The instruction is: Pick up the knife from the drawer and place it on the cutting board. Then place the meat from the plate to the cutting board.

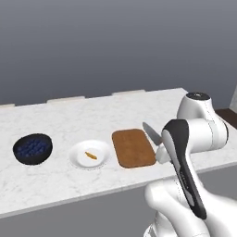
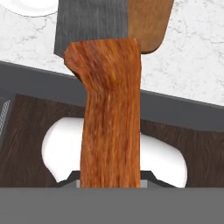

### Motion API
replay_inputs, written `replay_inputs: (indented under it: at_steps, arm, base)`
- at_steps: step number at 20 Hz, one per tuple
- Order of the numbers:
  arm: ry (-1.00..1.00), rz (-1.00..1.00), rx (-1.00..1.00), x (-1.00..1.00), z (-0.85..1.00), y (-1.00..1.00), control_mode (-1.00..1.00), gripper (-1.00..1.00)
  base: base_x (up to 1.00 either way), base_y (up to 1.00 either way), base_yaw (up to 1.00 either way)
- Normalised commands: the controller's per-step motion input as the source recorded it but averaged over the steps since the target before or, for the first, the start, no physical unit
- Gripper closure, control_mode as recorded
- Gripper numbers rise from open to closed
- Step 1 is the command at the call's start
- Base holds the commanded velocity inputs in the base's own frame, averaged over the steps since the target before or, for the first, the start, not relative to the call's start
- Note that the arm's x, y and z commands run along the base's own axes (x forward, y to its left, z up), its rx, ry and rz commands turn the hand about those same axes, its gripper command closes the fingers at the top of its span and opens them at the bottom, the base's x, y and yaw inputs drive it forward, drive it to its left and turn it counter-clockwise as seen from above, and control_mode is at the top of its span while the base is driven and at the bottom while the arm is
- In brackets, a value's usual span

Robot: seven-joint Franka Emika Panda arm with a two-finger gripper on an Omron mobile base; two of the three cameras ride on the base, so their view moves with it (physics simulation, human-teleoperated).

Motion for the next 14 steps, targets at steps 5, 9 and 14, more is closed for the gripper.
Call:
replay_inputs:
  at_steps: [5,9,14]
  arm:
    - [0.0,0.0,0.0,0.0,0.0,0.0,1.0,1.0]
    - [0.0,0.0,0.0,0.0,0.0,0.0,1.0,1.0]
    - [0.0,0.0,0.0,0.0,0.0,0.0,1.0,1.0]
  base:
    - [0.25,0.05,0.0]
    - [0.0,0.0,0.0]
    - [0.06,0.0,0.0]
